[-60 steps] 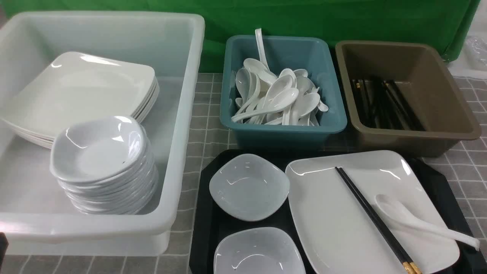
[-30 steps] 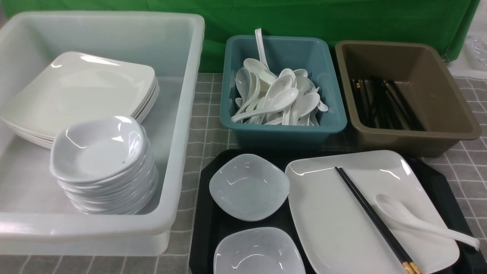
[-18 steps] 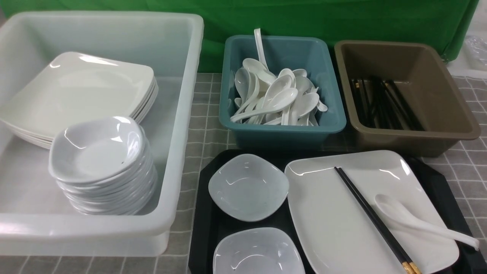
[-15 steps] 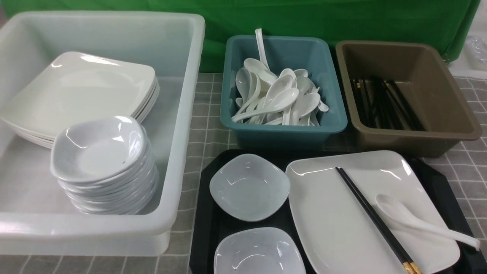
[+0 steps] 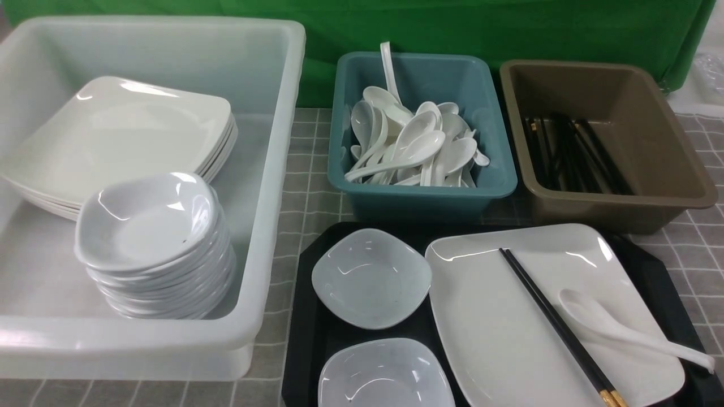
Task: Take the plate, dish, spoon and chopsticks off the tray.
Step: Use the right arm to grab a soup spoon from the plate
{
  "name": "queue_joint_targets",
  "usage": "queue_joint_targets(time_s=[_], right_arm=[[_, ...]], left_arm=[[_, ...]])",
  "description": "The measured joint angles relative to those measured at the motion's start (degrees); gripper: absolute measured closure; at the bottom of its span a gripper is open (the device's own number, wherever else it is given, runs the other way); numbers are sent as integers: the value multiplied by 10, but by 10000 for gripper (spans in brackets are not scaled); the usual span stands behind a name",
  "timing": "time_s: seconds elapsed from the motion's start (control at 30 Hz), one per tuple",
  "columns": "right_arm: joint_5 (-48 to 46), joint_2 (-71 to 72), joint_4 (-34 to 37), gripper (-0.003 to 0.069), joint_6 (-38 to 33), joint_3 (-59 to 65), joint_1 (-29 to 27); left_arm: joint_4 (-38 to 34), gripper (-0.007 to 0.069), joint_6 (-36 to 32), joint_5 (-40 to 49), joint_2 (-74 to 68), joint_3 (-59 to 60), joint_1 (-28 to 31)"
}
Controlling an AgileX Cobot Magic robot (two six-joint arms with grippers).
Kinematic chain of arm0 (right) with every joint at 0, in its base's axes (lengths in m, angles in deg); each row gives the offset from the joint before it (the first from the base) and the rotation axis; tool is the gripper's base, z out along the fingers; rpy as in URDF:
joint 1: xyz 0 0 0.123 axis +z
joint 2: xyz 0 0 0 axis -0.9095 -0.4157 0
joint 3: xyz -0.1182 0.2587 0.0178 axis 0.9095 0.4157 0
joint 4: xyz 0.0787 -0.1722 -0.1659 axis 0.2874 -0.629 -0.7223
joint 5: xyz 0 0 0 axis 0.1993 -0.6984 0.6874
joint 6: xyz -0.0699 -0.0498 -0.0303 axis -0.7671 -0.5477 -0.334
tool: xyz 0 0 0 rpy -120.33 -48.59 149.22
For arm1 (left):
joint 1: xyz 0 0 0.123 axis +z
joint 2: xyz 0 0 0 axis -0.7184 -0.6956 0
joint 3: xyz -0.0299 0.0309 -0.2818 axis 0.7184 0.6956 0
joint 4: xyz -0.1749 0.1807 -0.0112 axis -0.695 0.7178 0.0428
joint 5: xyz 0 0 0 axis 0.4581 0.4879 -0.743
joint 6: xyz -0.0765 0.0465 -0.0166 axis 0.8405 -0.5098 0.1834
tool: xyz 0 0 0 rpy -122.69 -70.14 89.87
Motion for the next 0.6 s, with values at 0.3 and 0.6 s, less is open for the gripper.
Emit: queue_joint_targets(time_s=[0.3, 0.6], right_arm=[[-547, -381, -143, 640, -166, -419, 111], [-741, -611, -103, 640, -367, -549, 119]], left_arm=[[-49, 624, -102, 111, -180, -6, -136], [-2, 624, -59, 142, -238, -16, -323]])
